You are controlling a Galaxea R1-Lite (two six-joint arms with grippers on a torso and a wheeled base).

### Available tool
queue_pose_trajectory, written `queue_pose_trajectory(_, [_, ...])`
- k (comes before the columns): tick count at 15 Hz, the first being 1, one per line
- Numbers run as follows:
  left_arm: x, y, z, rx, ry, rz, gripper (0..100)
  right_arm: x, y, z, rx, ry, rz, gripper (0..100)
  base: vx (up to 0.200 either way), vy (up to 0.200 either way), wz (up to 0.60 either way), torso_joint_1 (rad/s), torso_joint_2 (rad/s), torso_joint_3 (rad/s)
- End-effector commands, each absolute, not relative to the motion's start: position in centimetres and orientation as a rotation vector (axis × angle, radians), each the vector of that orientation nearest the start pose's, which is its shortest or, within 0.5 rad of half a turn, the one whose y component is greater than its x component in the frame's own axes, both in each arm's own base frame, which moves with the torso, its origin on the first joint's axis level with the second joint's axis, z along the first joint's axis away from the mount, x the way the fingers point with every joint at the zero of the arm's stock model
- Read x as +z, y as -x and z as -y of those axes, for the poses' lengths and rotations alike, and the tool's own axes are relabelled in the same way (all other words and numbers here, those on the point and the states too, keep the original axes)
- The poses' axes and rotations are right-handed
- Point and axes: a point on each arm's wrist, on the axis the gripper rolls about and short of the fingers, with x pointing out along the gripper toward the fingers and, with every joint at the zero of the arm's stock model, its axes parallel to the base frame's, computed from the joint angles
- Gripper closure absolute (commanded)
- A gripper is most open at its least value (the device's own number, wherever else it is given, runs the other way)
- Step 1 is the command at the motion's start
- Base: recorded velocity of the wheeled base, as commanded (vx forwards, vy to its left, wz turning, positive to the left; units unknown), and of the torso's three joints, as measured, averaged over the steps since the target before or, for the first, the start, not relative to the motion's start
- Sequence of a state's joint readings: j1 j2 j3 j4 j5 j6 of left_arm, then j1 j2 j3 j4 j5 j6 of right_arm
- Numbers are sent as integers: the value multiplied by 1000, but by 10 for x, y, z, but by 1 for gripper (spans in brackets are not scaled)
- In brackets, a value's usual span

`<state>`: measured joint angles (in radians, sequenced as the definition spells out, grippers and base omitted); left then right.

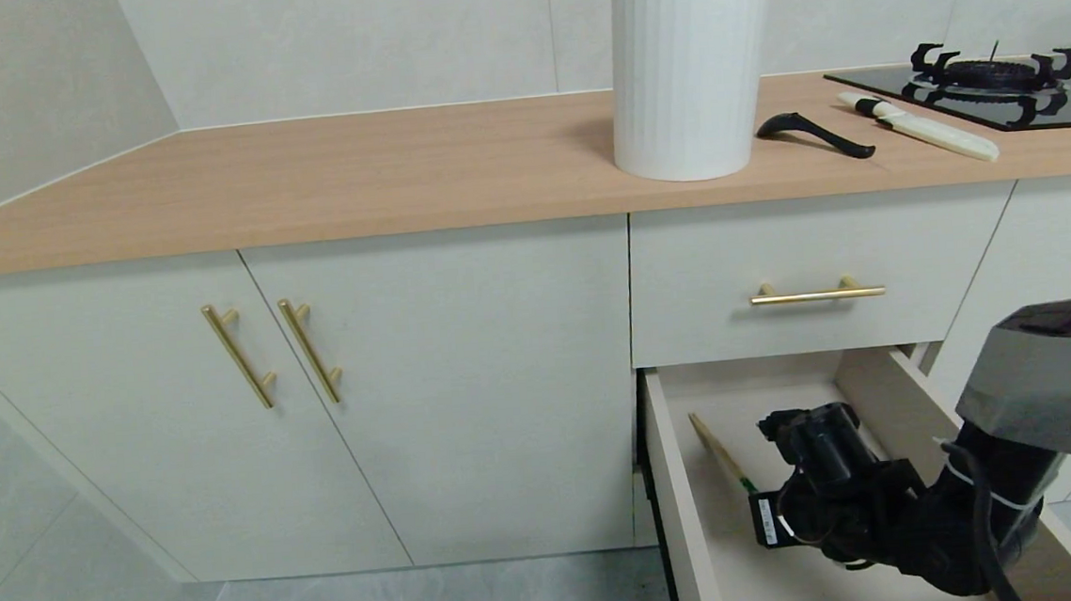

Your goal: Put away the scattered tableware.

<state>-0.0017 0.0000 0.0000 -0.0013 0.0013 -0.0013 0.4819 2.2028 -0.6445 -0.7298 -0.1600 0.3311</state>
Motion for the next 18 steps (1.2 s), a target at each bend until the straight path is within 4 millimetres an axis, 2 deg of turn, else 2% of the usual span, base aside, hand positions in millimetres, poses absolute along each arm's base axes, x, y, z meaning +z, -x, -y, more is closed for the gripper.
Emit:
queue_pose_trajectory(1, [76, 23, 0, 0, 2, 2, 0, -26, -283, -151, 175, -16, -884, 100, 0, 0, 0, 0, 0, 0])
queue_pose_trajectory(7, [76, 23, 0, 0, 2, 2, 0, -37, -282, -151, 169, 0, -915, 100, 0, 0, 0, 0, 0, 0])
queue_pose_trajectory(13, [76, 23, 0, 0, 2, 2, 0, -39, -282, -151, 169, 4, -920, 100, 0, 0, 0, 0, 0, 0])
queue_pose_trajectory(14, [76, 23, 0, 0, 2, 2, 0, -39, -282, -151, 167, 5, -921, 0, 0, 0, 0, 0, 0, 0])
queue_pose_trajectory(18, [76, 23, 0, 0, 2, 2, 0, -40, -282, -151, 168, 6, -924, 0, 0, 0, 0, 0, 0, 0])
